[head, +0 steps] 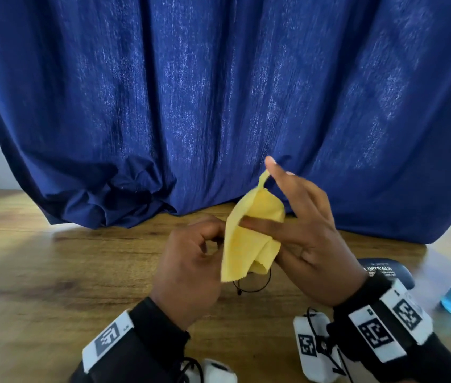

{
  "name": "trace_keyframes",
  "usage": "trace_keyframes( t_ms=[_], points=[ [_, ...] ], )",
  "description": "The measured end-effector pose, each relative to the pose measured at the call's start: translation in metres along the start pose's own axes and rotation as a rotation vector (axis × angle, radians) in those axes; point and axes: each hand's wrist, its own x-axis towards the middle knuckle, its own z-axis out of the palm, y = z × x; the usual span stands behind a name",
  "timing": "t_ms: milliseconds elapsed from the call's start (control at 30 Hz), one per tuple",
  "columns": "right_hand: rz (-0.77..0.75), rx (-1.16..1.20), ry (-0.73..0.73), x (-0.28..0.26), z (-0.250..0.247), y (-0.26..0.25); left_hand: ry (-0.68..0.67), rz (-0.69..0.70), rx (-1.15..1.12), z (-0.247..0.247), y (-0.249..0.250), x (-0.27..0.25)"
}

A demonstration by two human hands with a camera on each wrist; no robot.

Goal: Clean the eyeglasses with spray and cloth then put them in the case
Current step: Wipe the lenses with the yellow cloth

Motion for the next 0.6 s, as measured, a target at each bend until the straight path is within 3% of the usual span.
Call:
trace_keyframes(
  t_ms=[100, 200, 267, 400, 500, 600],
  points=[
    [0.112, 0.026, 0.081, 0.001, -0.001, 0.001, 0.028, -0.024, -0.018, 0.000, 0.002, 0.001],
    [0.042, 0.109, 0.020, 0.000, 0.001, -0.003, 0.039, -0.029, -0.024, 0.001, 0.001, 0.001],
    [0.079, 0.141, 0.034, 0.001, 0.000, -0.002, 0.043, -0.049, -0.026, 0.000, 0.000, 0.001],
    [0.491, 0.163, 0.391, 0.002, -0.010, 0.020, 0.081, -0.081, -0.072, -0.002, 0.006, 0.003],
    [0.817, 0.563, 0.341, -0.002, -0.008, 0.024, 0.070, -0.071, -0.081, -0.001, 0.011, 0.001],
    [0.936, 1.057, 0.208, 0.003, -0.003, 0.009, 0.052, -0.075, -0.060, 0.001, 0.012, 0.001]
  ],
)
